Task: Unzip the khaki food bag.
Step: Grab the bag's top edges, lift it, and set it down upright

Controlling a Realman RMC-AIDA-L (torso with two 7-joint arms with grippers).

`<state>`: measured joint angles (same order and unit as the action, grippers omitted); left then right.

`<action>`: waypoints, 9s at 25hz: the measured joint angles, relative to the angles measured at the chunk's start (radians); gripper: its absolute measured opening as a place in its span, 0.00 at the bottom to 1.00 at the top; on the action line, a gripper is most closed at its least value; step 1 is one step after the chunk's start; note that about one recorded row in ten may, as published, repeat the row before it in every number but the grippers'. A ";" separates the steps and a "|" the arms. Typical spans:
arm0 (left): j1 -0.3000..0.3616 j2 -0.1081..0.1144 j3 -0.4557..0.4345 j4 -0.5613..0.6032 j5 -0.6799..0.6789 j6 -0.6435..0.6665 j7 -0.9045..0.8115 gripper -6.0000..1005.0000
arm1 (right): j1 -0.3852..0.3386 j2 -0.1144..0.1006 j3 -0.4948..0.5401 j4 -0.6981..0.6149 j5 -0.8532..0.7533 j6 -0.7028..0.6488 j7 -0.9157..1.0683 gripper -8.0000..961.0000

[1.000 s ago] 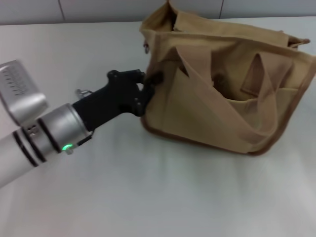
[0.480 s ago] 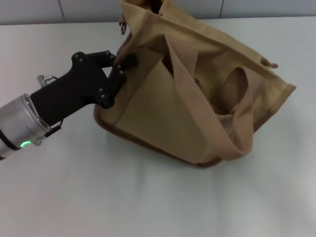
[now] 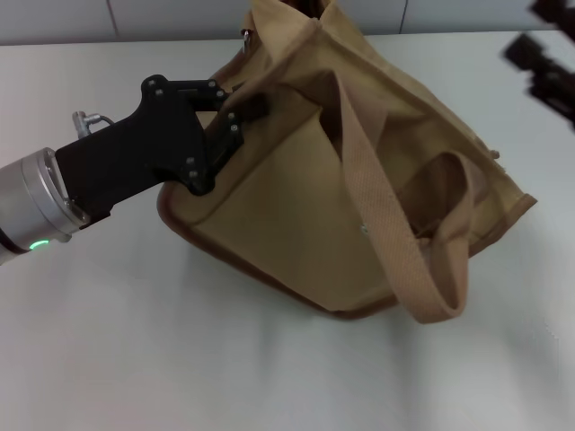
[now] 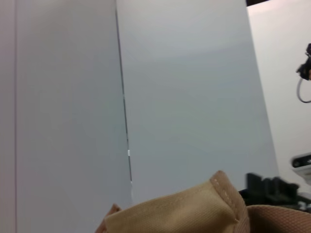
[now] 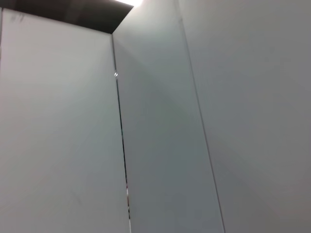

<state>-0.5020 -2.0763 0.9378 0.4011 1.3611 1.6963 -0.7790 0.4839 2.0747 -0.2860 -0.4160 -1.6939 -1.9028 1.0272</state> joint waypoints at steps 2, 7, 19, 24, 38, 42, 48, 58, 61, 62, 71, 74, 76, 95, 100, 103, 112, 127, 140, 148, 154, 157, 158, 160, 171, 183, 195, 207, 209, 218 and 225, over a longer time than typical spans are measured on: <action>0.001 0.000 0.010 0.015 -0.002 0.001 -0.003 0.06 | 0.024 0.008 -0.023 -0.004 -0.001 0.029 -0.050 0.82; 0.001 -0.001 0.011 0.024 -0.006 0.002 -0.006 0.06 | 0.065 0.010 -0.119 -0.006 -0.007 0.115 -0.100 0.82; -0.006 0.000 0.011 0.025 -0.007 0.005 -0.007 0.06 | 0.083 0.011 -0.241 -0.012 -0.005 0.183 -0.161 0.82; -0.010 0.000 0.022 0.025 -0.008 0.005 -0.007 0.06 | 0.092 0.015 -0.287 0.011 0.003 0.195 -0.246 0.82; -0.011 -0.002 0.024 0.037 -0.009 0.030 -0.008 0.06 | 0.130 0.016 -0.299 0.027 0.012 0.283 -0.269 0.70; -0.011 -0.002 0.024 0.038 -0.010 0.033 -0.008 0.06 | 0.136 0.016 -0.302 0.025 0.021 0.293 -0.272 0.63; -0.010 0.003 0.024 0.045 -0.012 0.034 -0.004 0.06 | 0.129 0.009 -0.352 -0.029 0.023 0.272 -0.225 0.56; -0.003 0.005 0.050 0.093 -0.001 0.045 -0.007 0.06 | 0.132 0.006 -0.401 -0.228 -0.104 0.271 0.073 0.55; -0.003 0.005 0.061 0.094 -0.001 0.046 -0.007 0.06 | 0.134 0.007 -0.457 -0.264 -0.107 0.279 0.116 0.55; -0.004 0.005 0.063 0.094 -0.001 0.046 -0.007 0.06 | 0.135 0.008 -0.473 -0.277 -0.107 0.284 0.125 0.55; -0.001 0.004 0.071 0.095 -0.005 0.047 -0.008 0.06 | 0.106 0.012 -0.532 -0.345 -0.087 0.269 0.149 0.55; -0.001 0.004 0.073 0.099 -0.004 0.048 -0.008 0.06 | 0.098 0.011 -0.532 -0.358 -0.080 0.253 0.148 0.55; -0.002 0.004 0.077 0.101 -0.003 0.048 -0.008 0.06 | 0.094 0.011 -0.533 -0.372 -0.073 0.247 0.148 0.54; -0.011 0.004 0.101 0.105 -0.005 0.061 -0.008 0.06 | 0.087 0.016 -0.773 -0.390 0.032 0.433 0.138 0.39; -0.005 0.004 0.100 0.112 -0.007 0.067 -0.008 0.06 | 0.083 0.016 -0.777 -0.397 0.036 0.438 0.138 0.35; -0.003 0.004 0.101 0.114 -0.007 0.068 -0.008 0.06 | 0.080 0.015 -0.781 -0.398 0.046 0.449 0.138 0.33; -0.002 0.004 0.100 0.116 -0.008 0.071 -0.008 0.06 | 0.056 0.016 -0.783 -0.421 0.076 0.479 0.136 0.06; -0.002 0.004 0.101 0.116 -0.008 0.071 -0.003 0.06 | -0.017 0.015 -0.870 -0.527 0.081 0.477 0.125 0.11; -0.002 0.004 0.098 0.116 -0.008 0.072 -0.005 0.06 | -0.027 0.009 -0.851 -0.535 0.085 0.394 0.157 0.46; -0.004 0.004 0.100 0.116 -0.009 0.072 -0.007 0.06 | -0.039 0.006 -0.744 -0.543 0.080 0.298 0.202 0.64; -0.006 0.004 0.101 0.116 -0.009 0.072 -0.007 0.06 | -0.039 0.006 -0.751 -0.537 0.070 0.320 0.202 0.61; -0.009 0.004 0.101 0.116 -0.009 0.077 -0.007 0.06 | -0.037 0.008 -0.779 -0.539 0.064 0.355 0.202 0.59; -0.009 0.004 0.101 0.116 -0.009 0.078 -0.006 0.06 | -0.035 0.008 -0.794 -0.540 0.064 0.368 0.202 0.59; -0.009 0.004 0.101 0.116 -0.009 0.079 -0.006 0.06 | -0.032 0.008 -0.815 -0.540 0.064 0.390 0.202 0.57; -0.009 0.004 0.101 0.117 -0.009 0.082 -0.003 0.06 | -0.024 0.013 -0.875 -0.550 0.070 0.489 0.203 0.50; -0.009 0.004 0.100 0.117 -0.009 0.084 -0.002 0.06 | -0.035 0.014 -0.921 -0.549 0.123 0.533 0.149 0.17; -0.002 0.006 0.090 0.119 -0.009 0.083 0.001 0.06 | -0.131 0.014 -0.920 -0.542 0.258 0.512 -0.011 0.01; 0.002 0.011 0.088 0.146 -0.009 0.085 0.005 0.06 | -0.140 0.005 -0.899 -0.487 0.268 0.402 0.067 0.03; 0.001 0.013 0.088 0.157 -0.007 0.085 0.005 0.06 | -0.140 0.005 -0.898 -0.487 0.267 0.401 0.078 0.03; 0.004 0.016 0.096 0.199 -0.004 0.086 -0.007 0.06 | -0.099 0.005 -0.903 -0.485 0.261 0.404 0.106 0.29; 0.003 0.018 0.098 0.203 0.000 0.089 -0.008 0.06 | -0.047 0.005 -0.908 -0.475 0.192 0.408 0.174 0.48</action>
<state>-0.4988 -2.0585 1.0357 0.6045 1.3606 1.7855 -0.7865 0.4367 2.0794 -1.1937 -0.8908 -1.5015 -1.4946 1.2009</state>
